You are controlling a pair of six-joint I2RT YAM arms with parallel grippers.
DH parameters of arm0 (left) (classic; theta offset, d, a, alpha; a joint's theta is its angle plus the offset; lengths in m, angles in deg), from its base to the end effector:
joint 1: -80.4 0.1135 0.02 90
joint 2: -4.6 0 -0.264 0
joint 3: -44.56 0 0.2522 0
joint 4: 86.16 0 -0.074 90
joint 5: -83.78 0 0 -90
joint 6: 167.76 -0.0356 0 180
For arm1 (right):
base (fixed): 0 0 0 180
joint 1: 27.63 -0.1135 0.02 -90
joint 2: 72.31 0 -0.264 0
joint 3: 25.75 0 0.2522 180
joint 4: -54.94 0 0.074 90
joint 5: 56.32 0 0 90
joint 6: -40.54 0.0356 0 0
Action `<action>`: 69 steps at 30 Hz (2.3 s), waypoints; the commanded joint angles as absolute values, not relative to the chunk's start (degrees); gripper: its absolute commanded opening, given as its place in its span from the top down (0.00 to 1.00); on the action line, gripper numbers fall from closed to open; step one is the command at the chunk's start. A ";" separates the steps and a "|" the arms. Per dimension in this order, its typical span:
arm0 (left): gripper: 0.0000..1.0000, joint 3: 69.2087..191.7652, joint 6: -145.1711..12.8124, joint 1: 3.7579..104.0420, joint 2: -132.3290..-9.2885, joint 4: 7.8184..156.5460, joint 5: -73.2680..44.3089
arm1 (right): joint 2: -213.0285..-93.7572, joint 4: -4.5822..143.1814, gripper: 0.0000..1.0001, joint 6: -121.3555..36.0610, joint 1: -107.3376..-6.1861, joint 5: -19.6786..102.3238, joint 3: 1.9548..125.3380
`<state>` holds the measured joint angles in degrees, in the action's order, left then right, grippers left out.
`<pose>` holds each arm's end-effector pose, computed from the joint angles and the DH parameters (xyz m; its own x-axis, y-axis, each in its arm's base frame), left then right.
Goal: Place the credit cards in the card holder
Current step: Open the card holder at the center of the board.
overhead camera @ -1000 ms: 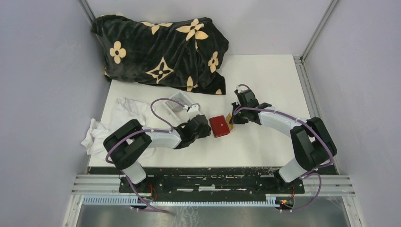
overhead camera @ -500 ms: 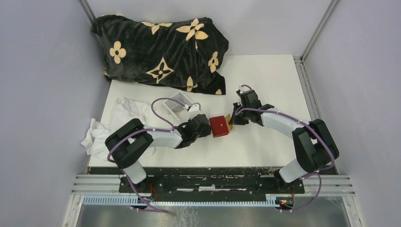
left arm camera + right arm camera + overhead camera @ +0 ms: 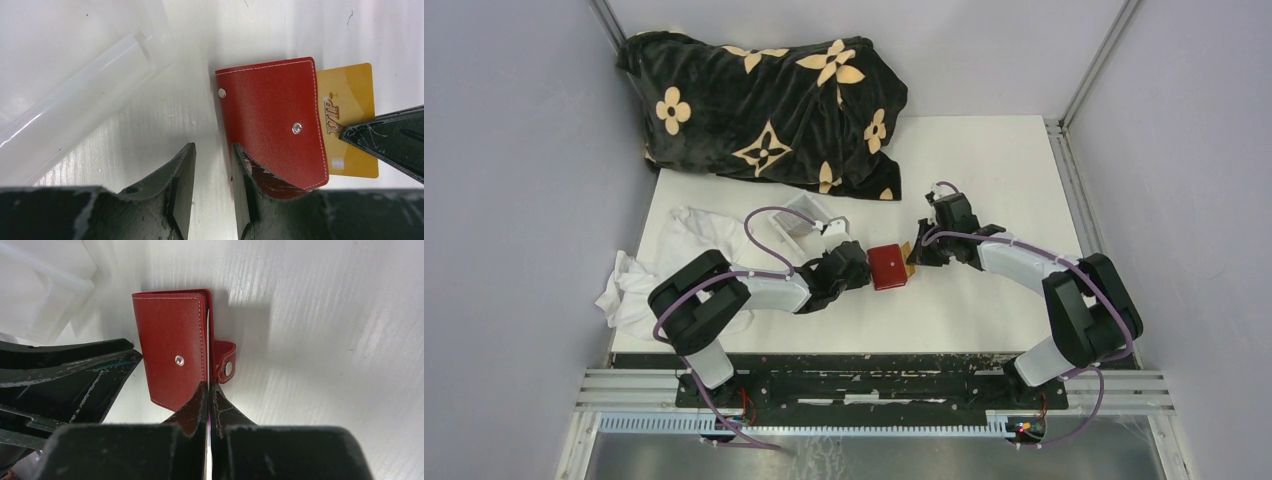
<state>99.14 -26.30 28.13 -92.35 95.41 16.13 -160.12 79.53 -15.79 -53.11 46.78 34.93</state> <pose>0.2060 -0.2442 0.1357 -0.6835 -0.2988 -0.6660 0.0333 0.8987 -0.4373 0.2689 0.1371 0.1770 -0.8923 0.1729 -0.4169 -0.0613 0.8687 0.4915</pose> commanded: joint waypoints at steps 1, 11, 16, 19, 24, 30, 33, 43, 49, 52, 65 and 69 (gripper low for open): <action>0.60 98.50 -26.87 27.77 -94.13 92.64 16.80 | -159.43 76.17 0.99 -14.83 -52.94 47.25 33.84; 0.61 98.42 -26.43 27.75 -94.70 92.68 16.82 | -159.09 75.92 0.99 -14.97 -52.76 47.11 33.41; 0.62 98.31 -26.30 27.68 -95.07 92.82 16.63 | -158.54 74.88 0.99 -13.91 -52.61 48.30 32.97; 0.62 98.14 -26.12 27.69 -95.12 92.82 16.71 | -157.69 74.80 0.99 -13.54 -52.49 48.53 32.84; 0.62 97.96 -26.17 27.67 -94.93 92.82 16.78 | -156.63 75.27 0.99 -13.60 -52.35 48.54 32.92; 0.62 97.82 -26.08 27.58 -94.74 92.82 16.81 | -155.60 75.97 0.99 -13.86 -52.42 48.27 33.03; 0.63 97.79 -26.08 27.50 -94.72 92.82 16.81 | -155.51 76.15 0.99 -13.87 -52.35 48.27 33.09; 0.64 97.78 -25.91 27.34 -94.88 92.82 16.81 | -155.24 76.43 0.99 -14.14 -52.38 48.38 32.90; 0.64 97.95 -25.91 27.24 -95.06 92.78 16.81 | -155.19 76.39 0.99 -13.90 -52.39 49.07 32.93; 0.65 98.04 -25.89 27.24 -95.20 92.82 16.81 | -154.98 75.96 0.99 -13.49 -52.37 49.68 32.69; 0.67 97.45 -25.90 27.09 -95.19 92.72 16.55 | -155.58 72.18 0.99 -10.78 -52.39 52.35 30.60; 0.67 96.96 -25.51 26.95 -95.10 92.82 16.55 | -154.83 71.85 0.99 -10.31 -52.37 52.94 30.40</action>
